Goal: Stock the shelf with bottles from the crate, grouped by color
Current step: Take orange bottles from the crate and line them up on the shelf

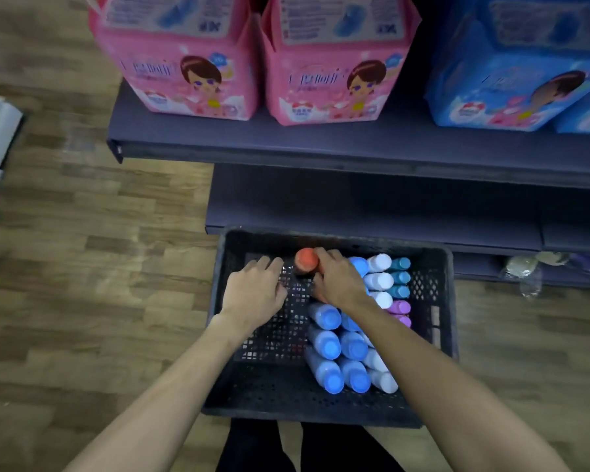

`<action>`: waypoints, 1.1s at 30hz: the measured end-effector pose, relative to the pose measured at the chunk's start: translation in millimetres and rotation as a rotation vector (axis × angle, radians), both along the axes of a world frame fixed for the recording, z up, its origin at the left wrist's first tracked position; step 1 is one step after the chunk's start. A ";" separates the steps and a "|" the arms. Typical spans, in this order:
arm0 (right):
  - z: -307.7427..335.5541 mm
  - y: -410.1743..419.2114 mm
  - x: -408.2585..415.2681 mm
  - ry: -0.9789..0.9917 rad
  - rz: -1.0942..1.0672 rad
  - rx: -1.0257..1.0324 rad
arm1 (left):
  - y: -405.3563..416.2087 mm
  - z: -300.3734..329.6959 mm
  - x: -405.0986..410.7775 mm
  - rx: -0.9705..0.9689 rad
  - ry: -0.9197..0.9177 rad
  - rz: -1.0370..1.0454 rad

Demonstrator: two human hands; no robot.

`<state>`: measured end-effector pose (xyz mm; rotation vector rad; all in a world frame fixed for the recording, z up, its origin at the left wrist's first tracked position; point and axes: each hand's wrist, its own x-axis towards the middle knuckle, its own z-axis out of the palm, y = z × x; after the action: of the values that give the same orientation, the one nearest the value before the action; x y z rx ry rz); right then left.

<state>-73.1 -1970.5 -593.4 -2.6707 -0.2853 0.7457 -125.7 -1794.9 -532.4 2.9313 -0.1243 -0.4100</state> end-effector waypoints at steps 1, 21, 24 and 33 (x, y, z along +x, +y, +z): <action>-8.4 4.4 0.6 0.004 0.001 0.009 | 1.9 -4.8 -2.8 -0.023 -0.003 0.024; -96.5 47.1 -14.8 -0.138 0.156 -0.344 | 22.7 -60.7 -61.6 -0.188 0.100 0.190; -107.0 49.7 -18.9 -0.146 0.105 -0.248 | 25.4 -64.5 -62.2 -0.178 0.102 0.196; -81.1 43.8 -12.1 -0.184 0.078 -0.196 | 24.7 -50.0 -48.9 -0.151 0.003 0.140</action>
<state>-85.2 -1926.7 -674.5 -2.9352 -0.3839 0.5777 -174.5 -1770.2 -582.3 2.7690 0.0477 -0.3666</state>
